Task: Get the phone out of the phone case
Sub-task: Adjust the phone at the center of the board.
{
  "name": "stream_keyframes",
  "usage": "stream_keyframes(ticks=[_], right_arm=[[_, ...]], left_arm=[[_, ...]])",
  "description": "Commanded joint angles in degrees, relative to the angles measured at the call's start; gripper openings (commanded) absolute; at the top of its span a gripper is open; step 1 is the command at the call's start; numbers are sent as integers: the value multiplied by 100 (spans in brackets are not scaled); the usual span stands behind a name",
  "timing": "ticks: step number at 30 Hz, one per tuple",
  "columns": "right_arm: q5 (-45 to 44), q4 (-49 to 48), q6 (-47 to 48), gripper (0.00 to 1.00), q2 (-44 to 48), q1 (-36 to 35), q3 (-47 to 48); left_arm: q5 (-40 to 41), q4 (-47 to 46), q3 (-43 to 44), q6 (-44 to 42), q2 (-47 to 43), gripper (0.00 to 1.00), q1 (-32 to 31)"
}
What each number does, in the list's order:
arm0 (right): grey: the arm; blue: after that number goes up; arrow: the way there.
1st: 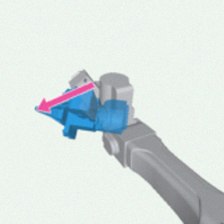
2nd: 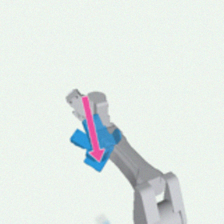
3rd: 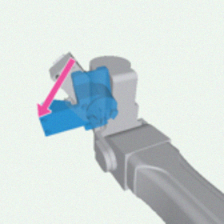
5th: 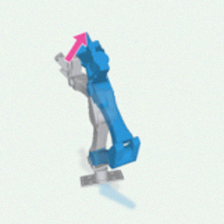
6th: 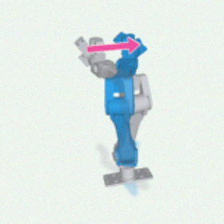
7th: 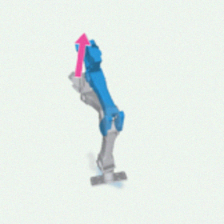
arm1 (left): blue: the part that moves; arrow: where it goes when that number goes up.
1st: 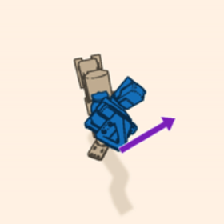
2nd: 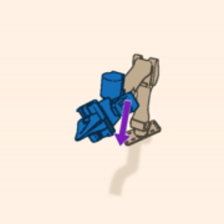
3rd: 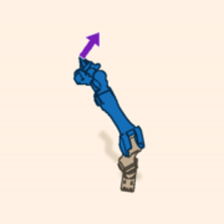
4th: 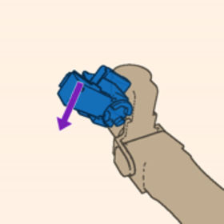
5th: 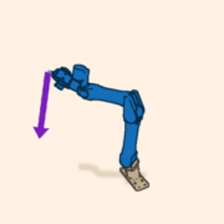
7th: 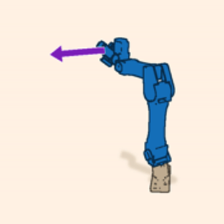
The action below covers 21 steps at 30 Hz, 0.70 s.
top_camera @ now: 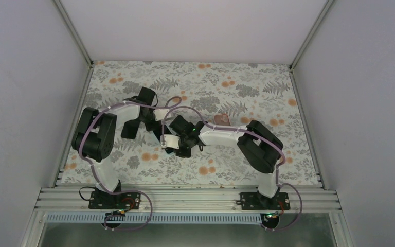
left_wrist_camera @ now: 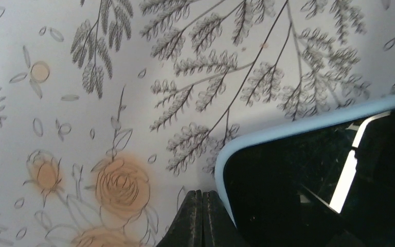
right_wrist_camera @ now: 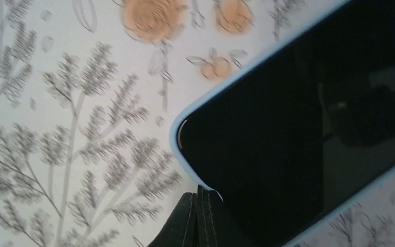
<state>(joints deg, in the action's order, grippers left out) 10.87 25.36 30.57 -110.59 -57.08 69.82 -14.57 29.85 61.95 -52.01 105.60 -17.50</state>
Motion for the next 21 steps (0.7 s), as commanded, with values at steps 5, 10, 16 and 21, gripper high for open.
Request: stream_keyframes(ticks=[5,10,16,21], right_arm=[[-880,-796,559,3,173,951,-219],[-797,-499,903,3,471,1153,-319],[-415,-66,1241,21,1059,1261,-411],[76,978,1824,76,972,1278,-107]], left_arm=[[182,1251,-970,86,59,2,-217],[66,1305,-1049,192,-86,2,-389],[116,994,-825,444,-232,6,-58],[148,1208,-350,430,-272,55,505]])
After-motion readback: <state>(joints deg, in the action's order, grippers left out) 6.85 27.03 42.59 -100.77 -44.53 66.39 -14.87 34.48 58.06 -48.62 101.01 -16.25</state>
